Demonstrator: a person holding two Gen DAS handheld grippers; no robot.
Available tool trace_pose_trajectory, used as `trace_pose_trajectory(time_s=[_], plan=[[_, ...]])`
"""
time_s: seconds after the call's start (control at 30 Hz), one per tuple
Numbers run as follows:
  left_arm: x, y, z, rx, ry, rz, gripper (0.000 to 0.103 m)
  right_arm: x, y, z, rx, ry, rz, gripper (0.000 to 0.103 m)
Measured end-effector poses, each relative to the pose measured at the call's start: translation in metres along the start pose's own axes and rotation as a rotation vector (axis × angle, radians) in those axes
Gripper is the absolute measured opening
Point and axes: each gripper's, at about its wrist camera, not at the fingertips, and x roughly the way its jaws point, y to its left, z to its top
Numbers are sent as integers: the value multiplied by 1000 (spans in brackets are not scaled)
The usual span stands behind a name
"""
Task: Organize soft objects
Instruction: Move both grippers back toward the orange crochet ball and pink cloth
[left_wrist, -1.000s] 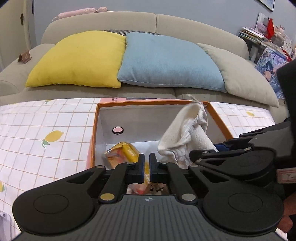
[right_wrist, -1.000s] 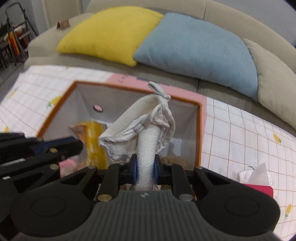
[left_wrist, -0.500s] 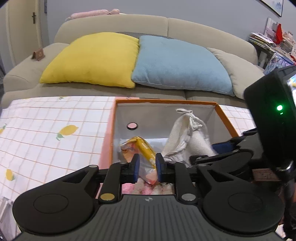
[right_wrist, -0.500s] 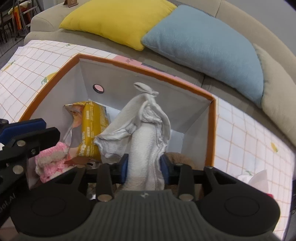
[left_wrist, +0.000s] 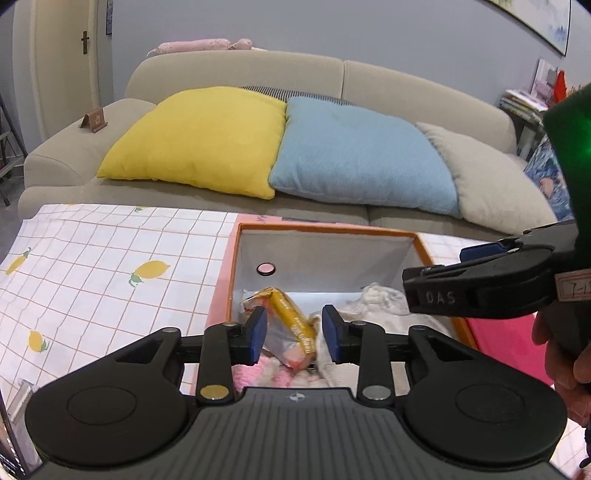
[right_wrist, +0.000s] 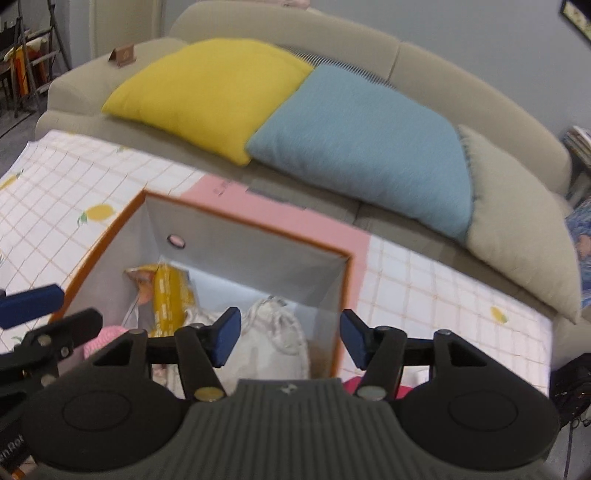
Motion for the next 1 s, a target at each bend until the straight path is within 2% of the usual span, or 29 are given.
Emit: trace_pose_trajectory(time_s=[0.1,0.23,0.43,0.63,0.73,0.8,1.0], plan=[[-14,-3,-1,-21,-29,-25,47,-19,-8,-6,19,-38,-2,59],[-32,-9,-7,-48,-63,-65,48,-47,-18,-27,40,-102,-45,59],[-57,-30,-27,-59,-127,-133,52,-86,-44,-73,104,-204,-70,59],[-71,-58,-51,-33,-161,-208,54,-108,-70,-128,184,-224,-104,59],[-71,-74,-62,-16,-143,-256,54,-115,-85,-155,251,-222,-120,59],[-69,-85,-66,-7,-101,-296,57,-118,-93,-173,278,-220,-132,58],[-62,-124,-76,102,-39,-359,57,-115,-111,-217,279,-195,-189,57]])
